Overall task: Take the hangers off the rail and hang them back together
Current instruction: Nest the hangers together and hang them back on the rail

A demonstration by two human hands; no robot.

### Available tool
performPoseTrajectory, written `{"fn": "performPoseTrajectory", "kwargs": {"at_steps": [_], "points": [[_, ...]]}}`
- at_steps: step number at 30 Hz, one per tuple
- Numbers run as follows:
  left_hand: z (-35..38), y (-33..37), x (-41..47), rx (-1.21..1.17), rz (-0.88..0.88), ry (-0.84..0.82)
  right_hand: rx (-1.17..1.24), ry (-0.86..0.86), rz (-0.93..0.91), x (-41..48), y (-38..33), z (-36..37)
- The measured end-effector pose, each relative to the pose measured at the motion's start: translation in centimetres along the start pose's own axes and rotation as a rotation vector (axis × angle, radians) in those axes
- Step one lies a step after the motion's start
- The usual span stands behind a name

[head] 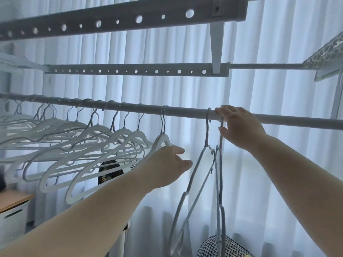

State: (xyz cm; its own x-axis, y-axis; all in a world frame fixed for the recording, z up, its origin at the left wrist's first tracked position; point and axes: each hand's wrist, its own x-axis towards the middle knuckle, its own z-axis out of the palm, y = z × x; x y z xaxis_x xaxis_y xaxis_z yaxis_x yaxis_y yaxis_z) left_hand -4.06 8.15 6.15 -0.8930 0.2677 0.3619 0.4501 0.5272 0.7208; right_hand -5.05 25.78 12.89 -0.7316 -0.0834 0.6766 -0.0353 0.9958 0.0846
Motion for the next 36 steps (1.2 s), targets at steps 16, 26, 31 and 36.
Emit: {"fn": "performPoseTrajectory", "kwargs": {"at_steps": [16, 26, 31, 36], "points": [[-5.4, -5.6, -3.6, 0.034, -0.017, 0.265, 0.172, 0.105, 0.002, 1.2, -4.0, -0.2], [-3.0, -8.2, 0.0, -0.239, -0.130, 0.061, -0.054, -0.128, 0.159, 3.6, -6.7, 1.8], [-3.7, -9.8, 0.6, -0.520, -0.176, -0.042, -0.097, -0.129, 0.189, 3.8, -7.8, 1.7], [-4.2, -10.1, 0.7, -0.627, -0.174, -0.022, -0.127, -0.041, 0.003, 4.2, -9.8, 2.0]]}}
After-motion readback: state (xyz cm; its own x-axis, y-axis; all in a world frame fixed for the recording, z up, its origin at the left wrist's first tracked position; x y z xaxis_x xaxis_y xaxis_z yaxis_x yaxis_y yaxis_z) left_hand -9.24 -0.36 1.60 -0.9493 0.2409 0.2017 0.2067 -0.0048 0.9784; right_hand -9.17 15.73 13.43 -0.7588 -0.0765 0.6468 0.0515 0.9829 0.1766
